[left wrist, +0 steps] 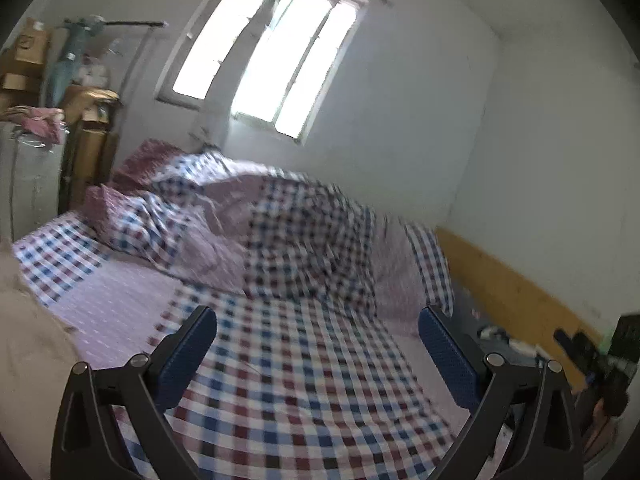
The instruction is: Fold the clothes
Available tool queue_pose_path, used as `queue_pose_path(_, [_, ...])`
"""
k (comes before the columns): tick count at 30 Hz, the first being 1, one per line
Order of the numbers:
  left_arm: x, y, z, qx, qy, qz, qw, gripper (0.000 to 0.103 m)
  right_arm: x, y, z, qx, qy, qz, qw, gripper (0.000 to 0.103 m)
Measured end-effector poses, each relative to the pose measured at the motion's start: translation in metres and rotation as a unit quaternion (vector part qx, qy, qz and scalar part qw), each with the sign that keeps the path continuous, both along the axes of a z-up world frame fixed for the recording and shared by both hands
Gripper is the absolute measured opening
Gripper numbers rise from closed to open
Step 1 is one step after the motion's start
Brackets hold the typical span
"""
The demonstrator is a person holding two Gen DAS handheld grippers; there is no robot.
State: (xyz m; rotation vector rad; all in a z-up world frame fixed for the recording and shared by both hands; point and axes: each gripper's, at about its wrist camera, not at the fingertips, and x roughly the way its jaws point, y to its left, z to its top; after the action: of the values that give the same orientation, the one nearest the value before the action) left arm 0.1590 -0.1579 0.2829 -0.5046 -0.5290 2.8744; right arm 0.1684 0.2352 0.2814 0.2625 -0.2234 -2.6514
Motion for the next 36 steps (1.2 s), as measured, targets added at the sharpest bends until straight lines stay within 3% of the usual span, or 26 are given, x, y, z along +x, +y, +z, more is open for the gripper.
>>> queue_pose_path(6, [-0.057,0.067,-0.056,-0.028,-0.062,-0.02,0.9975,0.102,-0.051,0.005,-0.043,0.013,-0.048,-0.042,0.998,0.103])
queue_pose_path(11, [-0.095,0.101,-0.108,-0.049,-0.097,-0.023,0.9938,0.102,-0.103,-0.002,-0.102,0.018,-0.093,-0.08,0.992,0.103])
queue_pose_path(16, [-0.131,0.123,-0.162,-0.082,-0.135,-0.013,0.9873,0.102,-0.15,-0.011,-0.17,0.05,-0.166,-0.111,0.979,0.103])
queue_pose_path(23, [-0.161,0.13,-0.227,-0.109,-0.182,0.005,0.9772,0.102,-0.191,-0.015,-0.226,0.073,-0.24,-0.128,0.96,0.103])
queue_pose_path(28, [-0.173,0.134,-0.256,-0.111,-0.225,0.0,0.968,0.102,-0.212,-0.028,-0.258,0.107,-0.292,-0.12,0.943,0.103])
queue_pose_path(36, [-0.188,0.157,-0.28,-0.175,-0.263,-0.007,0.9486,0.102,-0.222,-0.026,-0.295,0.148,-0.326,-0.134,0.924,0.103])
